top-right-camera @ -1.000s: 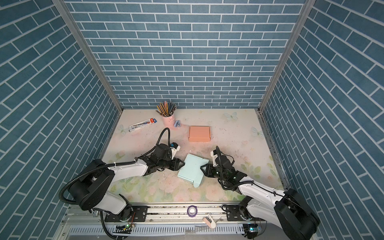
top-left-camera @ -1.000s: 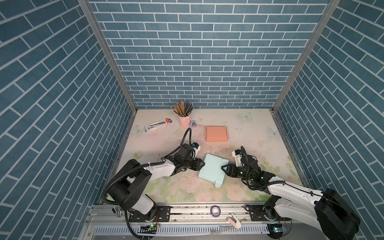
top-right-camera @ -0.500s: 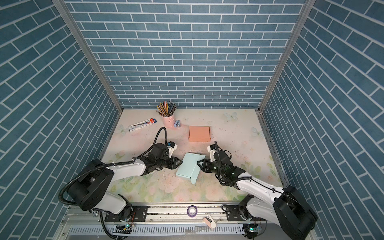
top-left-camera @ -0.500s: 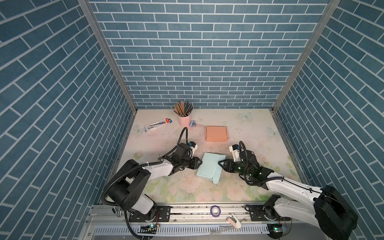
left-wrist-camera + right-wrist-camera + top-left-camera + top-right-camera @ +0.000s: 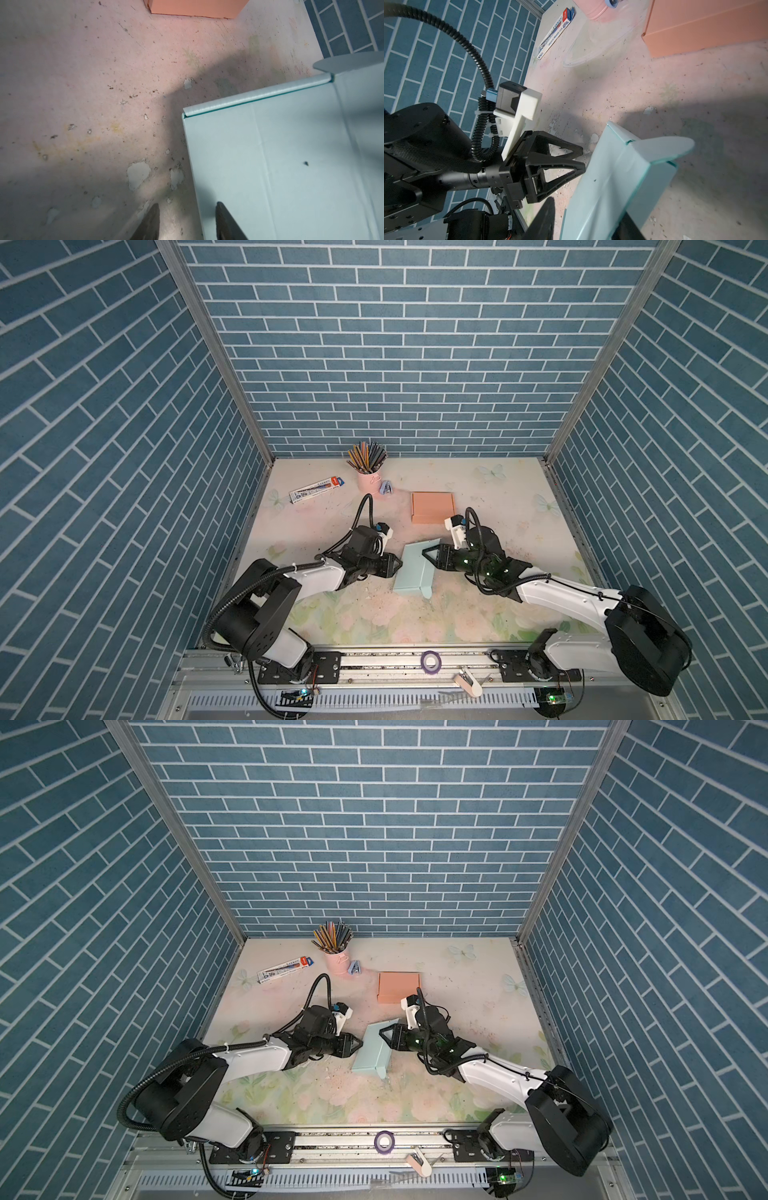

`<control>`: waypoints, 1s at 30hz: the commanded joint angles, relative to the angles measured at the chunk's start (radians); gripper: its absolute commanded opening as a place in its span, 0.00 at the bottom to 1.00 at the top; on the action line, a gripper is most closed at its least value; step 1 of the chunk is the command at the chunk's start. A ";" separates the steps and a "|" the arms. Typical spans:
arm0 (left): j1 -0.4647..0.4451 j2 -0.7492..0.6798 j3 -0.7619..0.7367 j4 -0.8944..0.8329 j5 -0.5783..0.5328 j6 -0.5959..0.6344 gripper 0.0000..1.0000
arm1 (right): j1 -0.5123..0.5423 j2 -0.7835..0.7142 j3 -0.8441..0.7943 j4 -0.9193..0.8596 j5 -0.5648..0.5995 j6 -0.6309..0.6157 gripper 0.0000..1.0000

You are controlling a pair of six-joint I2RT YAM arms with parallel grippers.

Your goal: Fold the paper box

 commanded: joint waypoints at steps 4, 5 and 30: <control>0.018 0.000 -0.020 0.000 0.010 0.017 0.45 | 0.034 0.036 0.062 0.008 -0.005 -0.038 0.51; 0.020 0.003 -0.021 0.003 0.013 0.016 0.45 | 0.039 0.042 0.071 0.004 -0.001 -0.041 0.53; 0.103 -0.046 -0.097 0.032 0.041 0.018 0.45 | 0.081 0.164 0.214 -0.030 0.011 -0.067 0.69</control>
